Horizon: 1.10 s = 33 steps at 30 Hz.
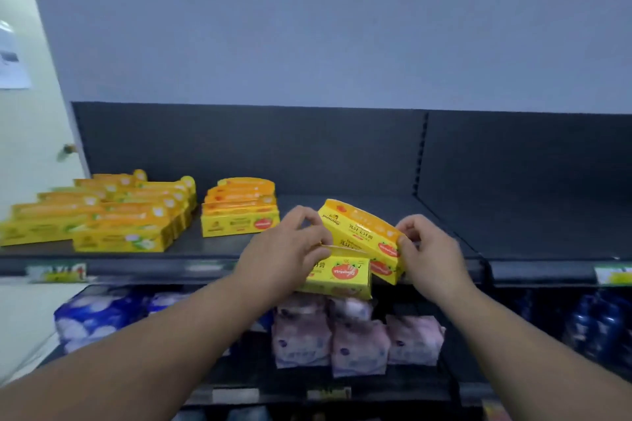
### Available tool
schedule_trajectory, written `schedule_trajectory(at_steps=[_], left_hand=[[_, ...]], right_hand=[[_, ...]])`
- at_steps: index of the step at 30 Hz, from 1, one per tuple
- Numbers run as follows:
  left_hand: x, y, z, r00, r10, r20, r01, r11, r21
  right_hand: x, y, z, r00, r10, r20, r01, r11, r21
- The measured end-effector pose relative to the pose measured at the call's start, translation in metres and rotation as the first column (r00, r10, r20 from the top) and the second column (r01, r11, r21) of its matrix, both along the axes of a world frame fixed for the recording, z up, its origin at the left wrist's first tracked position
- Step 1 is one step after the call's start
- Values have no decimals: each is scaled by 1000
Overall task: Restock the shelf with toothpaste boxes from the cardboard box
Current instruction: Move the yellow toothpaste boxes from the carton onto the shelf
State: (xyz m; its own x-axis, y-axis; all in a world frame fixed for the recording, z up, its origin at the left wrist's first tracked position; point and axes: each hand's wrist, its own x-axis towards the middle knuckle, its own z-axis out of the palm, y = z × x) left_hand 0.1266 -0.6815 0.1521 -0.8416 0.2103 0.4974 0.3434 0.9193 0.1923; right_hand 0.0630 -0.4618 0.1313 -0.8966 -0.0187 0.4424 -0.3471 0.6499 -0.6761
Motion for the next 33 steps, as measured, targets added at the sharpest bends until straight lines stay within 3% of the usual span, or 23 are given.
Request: schedule_trajectory(at_steps=[13,21,27,33], left_hand=[[-18,-110,16,943,315,-103,-317,948,-2],[-62,-143,13,875,484,21,-481,872,-95],[-84,-155,5,881,445,161,-451,893,-4],[-102,-168,8,917,335,217,-356,932,62]], right_hand=[[-62,-80,19,985,167,39,-169,983,67],[-103,-78,33,962,262,76,-268,958,98],[-115,-85,31,874,443,201,-477,861,175],[-110,-122,16,853,490,180,-516,843,153]])
